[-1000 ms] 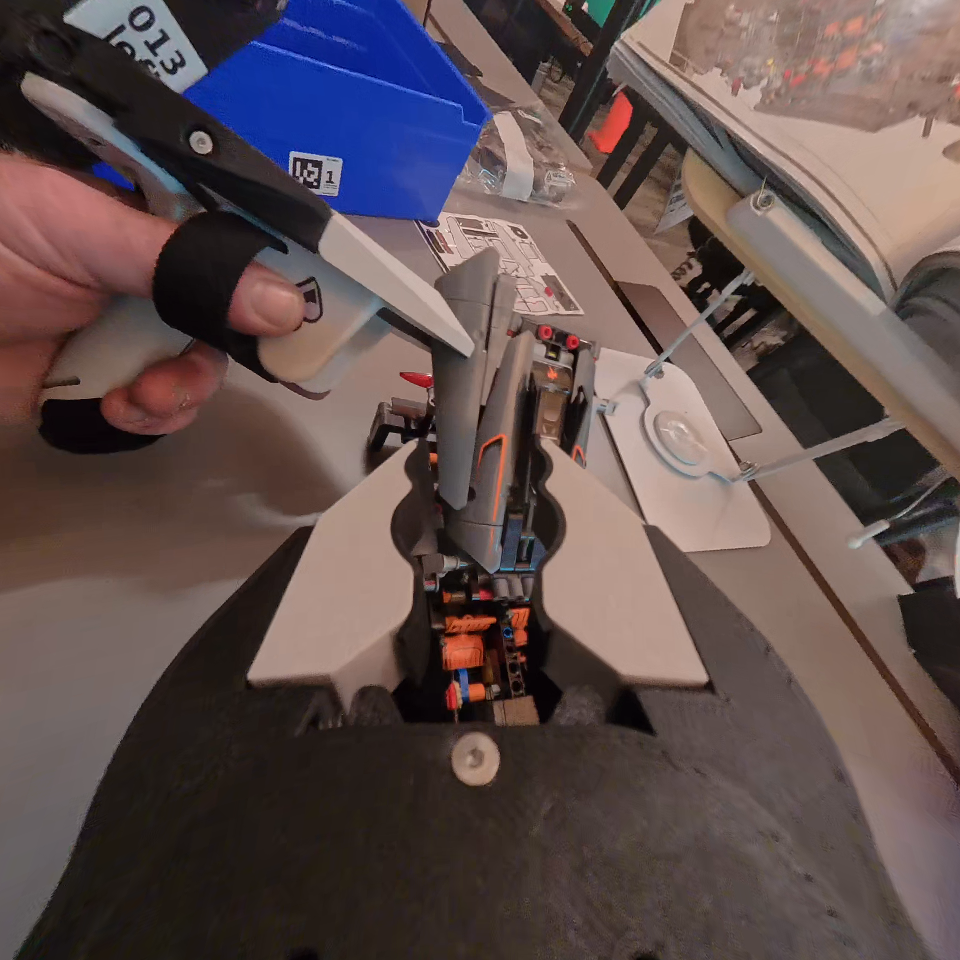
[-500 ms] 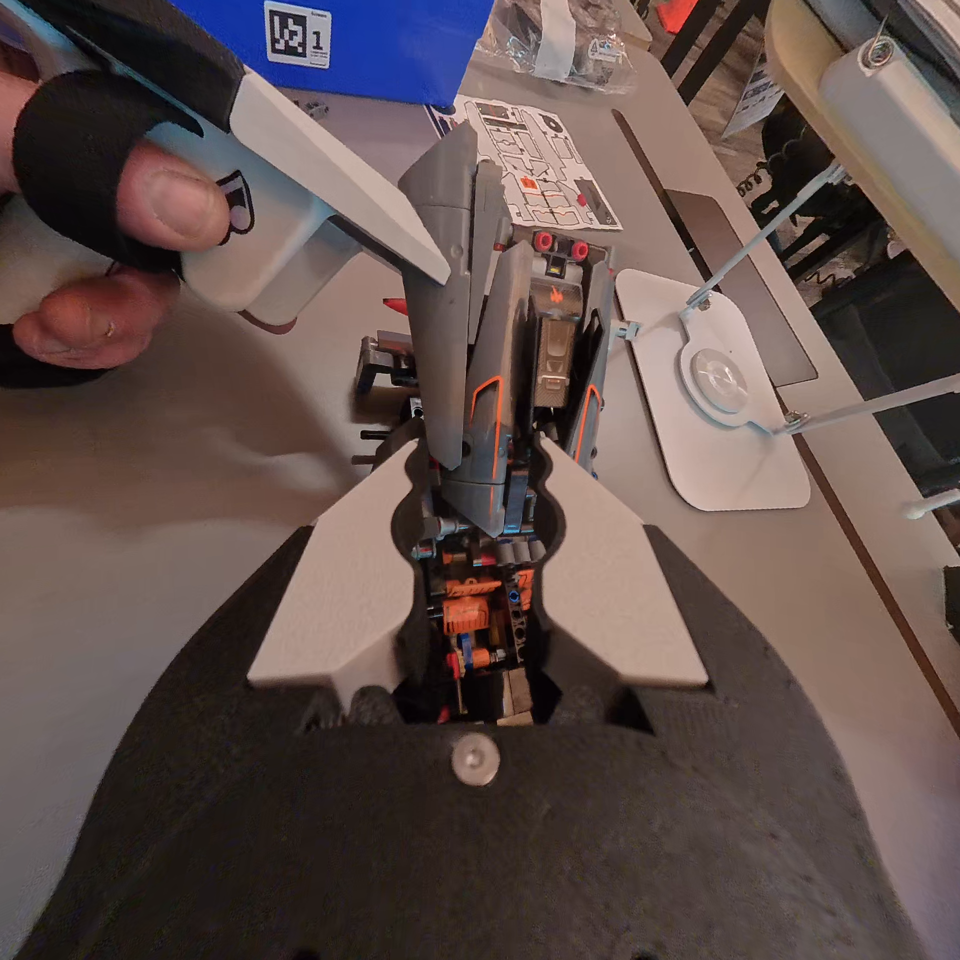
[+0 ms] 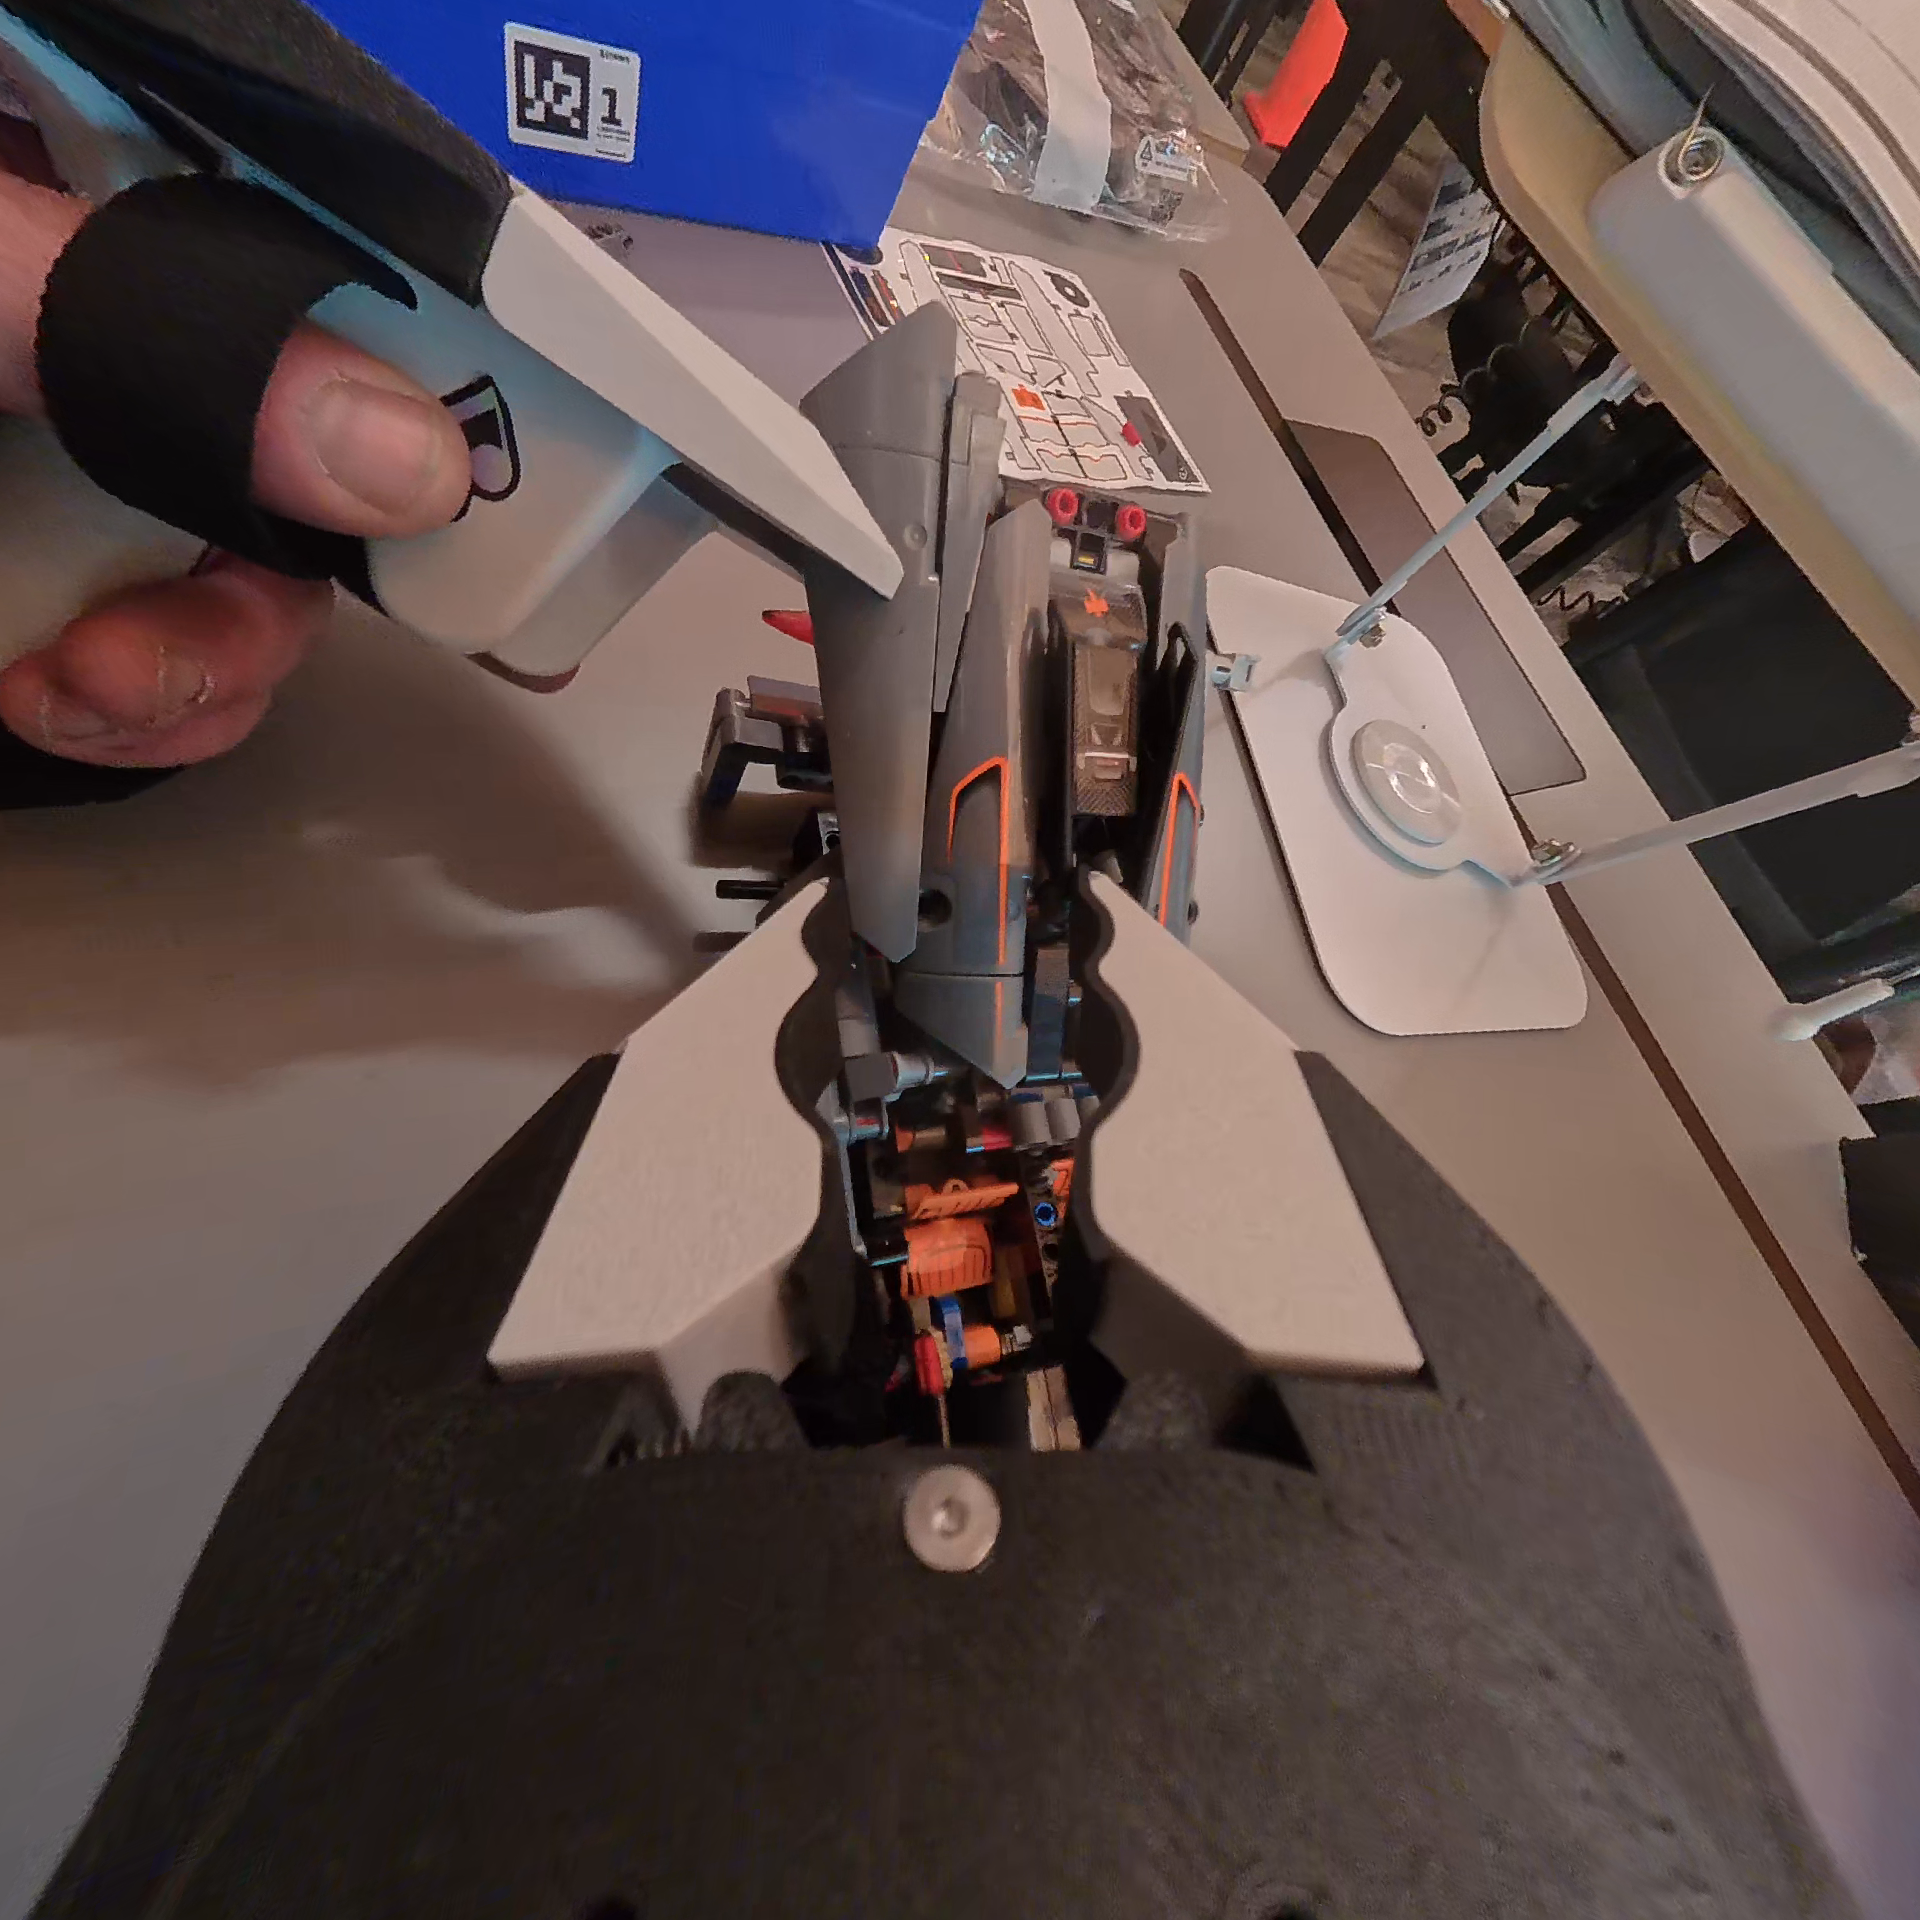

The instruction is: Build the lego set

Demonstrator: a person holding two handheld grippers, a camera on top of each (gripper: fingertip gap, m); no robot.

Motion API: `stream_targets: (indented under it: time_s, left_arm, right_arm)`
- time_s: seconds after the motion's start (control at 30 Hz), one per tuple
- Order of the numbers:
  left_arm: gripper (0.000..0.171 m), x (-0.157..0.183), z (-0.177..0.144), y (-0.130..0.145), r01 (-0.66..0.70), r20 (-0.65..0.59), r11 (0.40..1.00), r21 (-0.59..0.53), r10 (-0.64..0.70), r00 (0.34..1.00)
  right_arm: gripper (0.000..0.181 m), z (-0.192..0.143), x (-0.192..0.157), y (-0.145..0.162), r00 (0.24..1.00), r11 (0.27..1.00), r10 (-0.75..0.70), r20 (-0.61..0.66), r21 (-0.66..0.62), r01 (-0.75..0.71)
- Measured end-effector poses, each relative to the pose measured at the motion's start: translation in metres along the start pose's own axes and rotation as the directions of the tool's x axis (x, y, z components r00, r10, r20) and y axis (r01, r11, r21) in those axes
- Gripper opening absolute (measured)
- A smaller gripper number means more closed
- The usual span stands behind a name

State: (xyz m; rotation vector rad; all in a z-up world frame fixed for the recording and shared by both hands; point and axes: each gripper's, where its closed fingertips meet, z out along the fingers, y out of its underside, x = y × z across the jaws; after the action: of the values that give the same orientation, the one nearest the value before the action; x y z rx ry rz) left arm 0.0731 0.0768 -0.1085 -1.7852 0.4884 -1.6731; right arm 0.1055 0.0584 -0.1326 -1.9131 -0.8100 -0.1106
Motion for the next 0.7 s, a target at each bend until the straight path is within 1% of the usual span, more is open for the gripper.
stream_targets:
  time_s: [0.33,0.57,0.7]
  left_arm:
    - [0.012,-0.001,0.007,0.006,0.091,-0.018,0.996,0.027,-0.090,0.996]
    - [0.011,-0.001,0.015,0.011,0.157,-0.047,0.988,0.006,-0.157,0.987]
    - [0.011,-0.001,0.016,0.014,0.159,-0.048,0.987,-0.004,-0.159,0.986]
  right_arm:
    - [0.042,0.001,0.006,0.005,1.000,1.000,0.008,-0.024,0.009,-0.008]
    - [0.042,-0.002,0.011,0.011,1.000,1.000,0.009,-0.026,0.014,-0.008]
    - [0.043,-0.002,0.013,0.013,0.999,1.000,0.001,-0.035,0.010,-0.001]
